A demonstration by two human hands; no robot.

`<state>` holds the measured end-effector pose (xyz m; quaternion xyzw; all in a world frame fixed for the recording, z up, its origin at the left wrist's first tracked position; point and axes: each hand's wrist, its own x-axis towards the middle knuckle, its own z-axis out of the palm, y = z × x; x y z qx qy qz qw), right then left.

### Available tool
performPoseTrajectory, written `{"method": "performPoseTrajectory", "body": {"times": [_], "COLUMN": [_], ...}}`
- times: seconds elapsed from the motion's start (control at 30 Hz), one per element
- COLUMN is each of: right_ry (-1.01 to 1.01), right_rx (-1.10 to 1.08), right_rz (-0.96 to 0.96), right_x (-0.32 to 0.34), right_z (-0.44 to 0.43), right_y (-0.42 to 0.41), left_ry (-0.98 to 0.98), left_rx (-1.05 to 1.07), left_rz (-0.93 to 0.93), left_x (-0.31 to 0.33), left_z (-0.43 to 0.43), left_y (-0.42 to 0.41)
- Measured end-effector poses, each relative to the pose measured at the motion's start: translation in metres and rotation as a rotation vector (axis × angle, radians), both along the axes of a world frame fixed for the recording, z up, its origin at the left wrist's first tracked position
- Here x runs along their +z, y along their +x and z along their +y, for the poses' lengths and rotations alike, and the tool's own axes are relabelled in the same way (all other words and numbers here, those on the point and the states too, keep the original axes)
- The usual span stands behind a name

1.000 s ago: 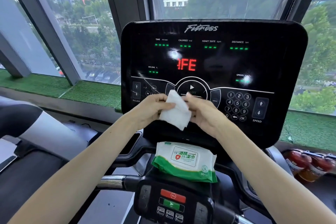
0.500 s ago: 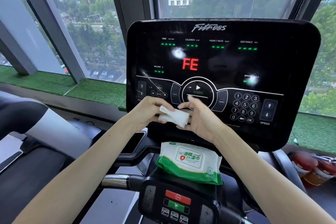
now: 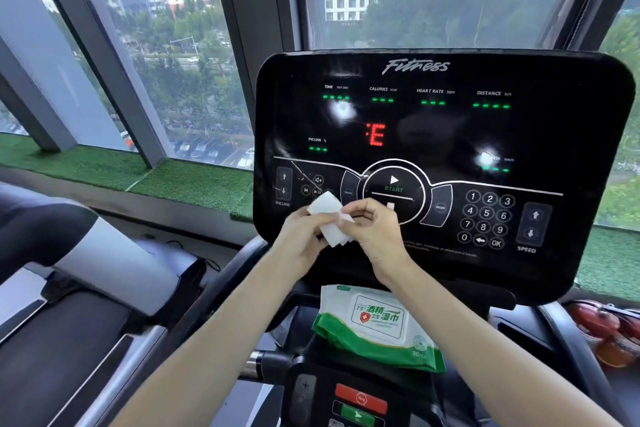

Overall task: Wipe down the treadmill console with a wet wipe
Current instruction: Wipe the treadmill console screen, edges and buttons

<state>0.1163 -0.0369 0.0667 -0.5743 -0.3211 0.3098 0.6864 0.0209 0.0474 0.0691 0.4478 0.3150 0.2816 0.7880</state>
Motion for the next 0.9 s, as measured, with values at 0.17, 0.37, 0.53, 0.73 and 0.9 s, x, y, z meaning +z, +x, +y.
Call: {"method": "performPoseTrajectory", "body": {"times": [0.17, 0.37, 0.53, 0.73, 0.9], "right_ry": [-0.083, -0.28, -0.399, -0.504, -0.519], "right_rx": [-0.114, -0.077, -0.089, -0.057, -0.067], "right_rz": [-0.725, -1.623, -1.763, -1.808, -1.825], "right_x": [-0.024, -0.06, -0.062, -0.071, -0.074], "right_z": [-0.003, -0.007, -0.007, -0.011, -0.011], "right_y": [0.007, 0.012, 0.017, 0.021, 0.021], "left_ry": [0.376, 0.946, 1.4, 1.006, 1.287], "left_rx": [0.59, 0.758, 0.478, 0.748, 0.543], "left_rz": [0.284, 0.585, 0.478, 0.51, 0.459], "left_x": [0.003, 0.007, -0.025, -0.015, -0.025], "left_z": [0.044, 0.084, 0.044, 0.067, 0.075], "left_y": [-0.005, 0.019, 0.04, 0.037, 0.026]}}
